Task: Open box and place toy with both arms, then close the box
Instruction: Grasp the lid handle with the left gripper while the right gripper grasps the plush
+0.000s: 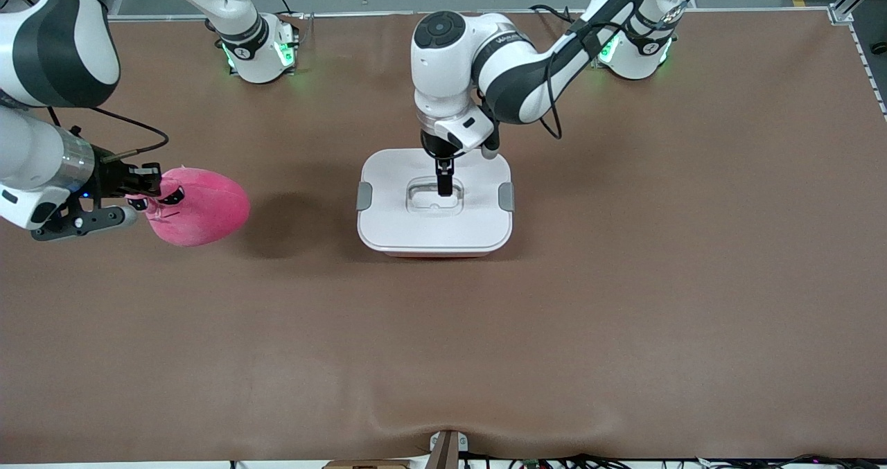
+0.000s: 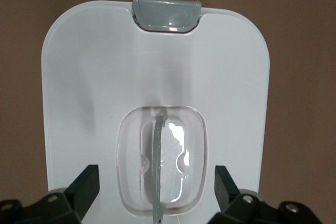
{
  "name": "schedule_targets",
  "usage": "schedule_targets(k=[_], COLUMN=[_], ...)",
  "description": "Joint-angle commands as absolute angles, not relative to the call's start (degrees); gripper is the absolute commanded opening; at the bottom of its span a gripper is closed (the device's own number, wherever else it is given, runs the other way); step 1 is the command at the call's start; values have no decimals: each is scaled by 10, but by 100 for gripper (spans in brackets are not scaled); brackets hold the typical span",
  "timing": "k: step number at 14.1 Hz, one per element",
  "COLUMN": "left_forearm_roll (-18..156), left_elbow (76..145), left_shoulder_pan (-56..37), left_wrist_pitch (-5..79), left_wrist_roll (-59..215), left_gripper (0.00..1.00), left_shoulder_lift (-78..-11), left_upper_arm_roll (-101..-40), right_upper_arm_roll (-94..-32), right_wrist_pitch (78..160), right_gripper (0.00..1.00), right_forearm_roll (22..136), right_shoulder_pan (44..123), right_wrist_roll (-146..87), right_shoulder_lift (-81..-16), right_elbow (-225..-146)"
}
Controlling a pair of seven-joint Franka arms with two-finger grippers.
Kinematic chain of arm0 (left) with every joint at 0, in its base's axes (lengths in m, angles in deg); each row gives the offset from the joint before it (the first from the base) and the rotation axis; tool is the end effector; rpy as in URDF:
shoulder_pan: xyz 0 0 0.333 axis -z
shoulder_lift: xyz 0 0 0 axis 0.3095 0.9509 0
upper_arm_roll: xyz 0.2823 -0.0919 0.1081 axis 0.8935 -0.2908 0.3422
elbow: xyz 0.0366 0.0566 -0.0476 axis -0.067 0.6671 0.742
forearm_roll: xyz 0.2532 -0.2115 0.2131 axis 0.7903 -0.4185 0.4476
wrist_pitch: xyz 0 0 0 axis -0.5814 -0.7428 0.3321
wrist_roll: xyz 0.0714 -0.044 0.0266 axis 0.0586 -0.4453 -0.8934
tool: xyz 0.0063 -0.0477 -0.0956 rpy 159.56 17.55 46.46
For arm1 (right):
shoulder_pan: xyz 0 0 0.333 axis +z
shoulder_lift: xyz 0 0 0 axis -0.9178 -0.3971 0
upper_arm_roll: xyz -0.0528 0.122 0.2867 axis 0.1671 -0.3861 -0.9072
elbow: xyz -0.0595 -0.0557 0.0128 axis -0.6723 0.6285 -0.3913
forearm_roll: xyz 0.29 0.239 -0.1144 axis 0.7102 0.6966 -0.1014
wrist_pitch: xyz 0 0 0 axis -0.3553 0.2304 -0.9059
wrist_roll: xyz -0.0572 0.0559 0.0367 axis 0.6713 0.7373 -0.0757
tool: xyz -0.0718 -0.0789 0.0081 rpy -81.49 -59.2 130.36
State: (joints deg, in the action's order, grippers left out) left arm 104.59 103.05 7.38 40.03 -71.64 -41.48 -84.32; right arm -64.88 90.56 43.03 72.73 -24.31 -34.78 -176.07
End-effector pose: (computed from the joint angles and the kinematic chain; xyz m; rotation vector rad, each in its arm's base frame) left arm 0.4282 -0.5355 0.3841 2.1313 2.1189 0.1868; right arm 0.5903 0.0303 0.5264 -3.0893 -0.3516 0.3336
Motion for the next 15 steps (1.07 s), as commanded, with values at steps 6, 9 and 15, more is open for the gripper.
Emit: schedule_targets(k=[6,9,15], left_forearm_roll=[1095,1099,1128], left_elbow=[1018,1018,1018], left_shoulder_pan=[93,100,104], left_wrist_pitch=[418,432,436], left_wrist_roll=[-789,-800,-832], left_gripper=[93,89,82], left_shoulder_lift=[-391,-385,-370], left_upper_arm_roll=[-841,-841,-841], right_upper_arm_roll=[-652,-652,-654], right_wrist_pitch=[870,853,829], right_gripper=[0,0,0], right_forearm_roll=[431,433,435], right_shoulder_pan=[754,756,788], right_wrist_roll=[-234,-207,-186], right_shoulder_lift=[-344,-344,-339], right_elbow=[-1731,-1730,-1725])
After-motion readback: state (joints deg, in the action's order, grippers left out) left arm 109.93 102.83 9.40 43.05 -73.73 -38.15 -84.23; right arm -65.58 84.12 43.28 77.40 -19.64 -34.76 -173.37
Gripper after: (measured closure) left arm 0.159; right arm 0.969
